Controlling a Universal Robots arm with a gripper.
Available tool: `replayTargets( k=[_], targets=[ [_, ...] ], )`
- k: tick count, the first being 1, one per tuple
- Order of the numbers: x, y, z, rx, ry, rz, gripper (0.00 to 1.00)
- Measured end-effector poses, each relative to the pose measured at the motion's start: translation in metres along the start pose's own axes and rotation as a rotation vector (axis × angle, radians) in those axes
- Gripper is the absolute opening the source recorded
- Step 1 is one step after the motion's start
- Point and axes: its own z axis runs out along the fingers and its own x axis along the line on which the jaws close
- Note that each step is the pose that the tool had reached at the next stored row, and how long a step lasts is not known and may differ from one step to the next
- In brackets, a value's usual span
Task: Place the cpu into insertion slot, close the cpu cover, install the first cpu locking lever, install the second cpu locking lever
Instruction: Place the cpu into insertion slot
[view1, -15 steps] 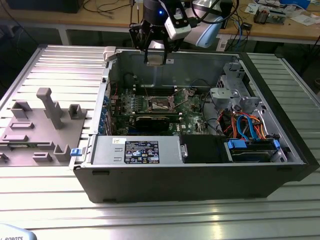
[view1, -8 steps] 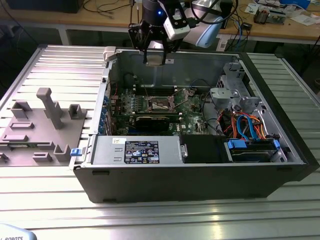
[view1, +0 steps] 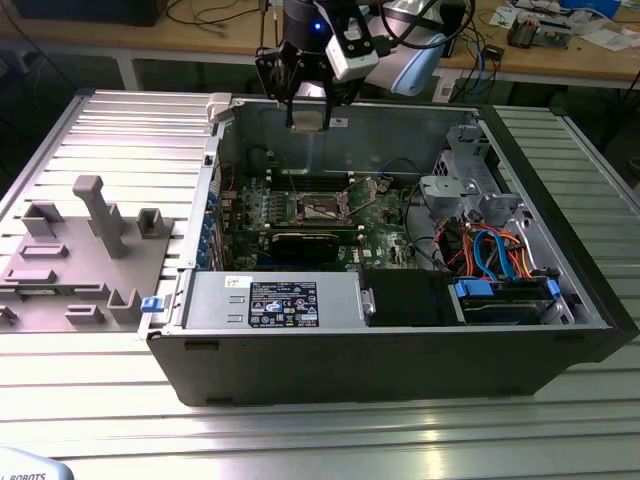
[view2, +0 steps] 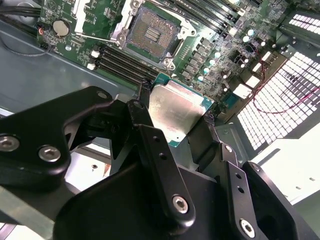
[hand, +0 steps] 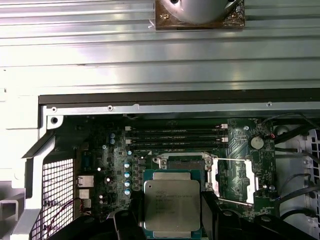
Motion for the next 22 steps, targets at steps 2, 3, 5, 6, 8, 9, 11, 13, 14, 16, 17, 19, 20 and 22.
replayTargets(
  k=[2, 3, 5, 6, 8, 9, 11, 13, 14, 16, 17, 19, 20, 22],
  targets=[
    [0.0002, -0.0001, 0.0008, 0.0007, -0.0001, 0.0, 0.55],
    [0.0003, -0.0001, 0.0012, 0.001, 0.0, 0.0, 0.55],
    [0.0004, -0.0002, 0.0024, 0.0059, -0.0001, 0.0, 0.55],
    [0.0004, -0.0002, 0.0025, 0.0094, -0.0003, 0.0, 0.55],
    [0.0003, -0.0002, 0.0025, 0.0293, -0.0008, 0.001, 0.55],
    [0.0003, -0.0002, 0.0025, 0.0365, -0.001, 0.001, 0.55],
    [0.0003, -0.0003, 0.0025, 0.0471, -0.0013, 0.001, 0.55],
    [0.0003, -0.0003, 0.0025, 0.0472, -0.0013, 0.001, 0.55],
    [0.0003, -0.0003, 0.0025, 0.0473, -0.0012, 0.001, 0.55],
    [0.0003, -0.0002, 0.0026, 0.0472, -0.0013, 0.001, 0.55],
    [0.0003, -0.0002, 0.0026, 0.0473, -0.0013, 0.001, 0.55],
    [0.0003, -0.0002, 0.0026, 0.0472, -0.0013, 0.002, 0.55],
    [0.0003, -0.0003, 0.0026, 0.0472, -0.0013, 0.002, 0.55],
    [0.0003, -0.0003, 0.0026, 0.0472, -0.0014, 0.002, 0.55]
  ],
)
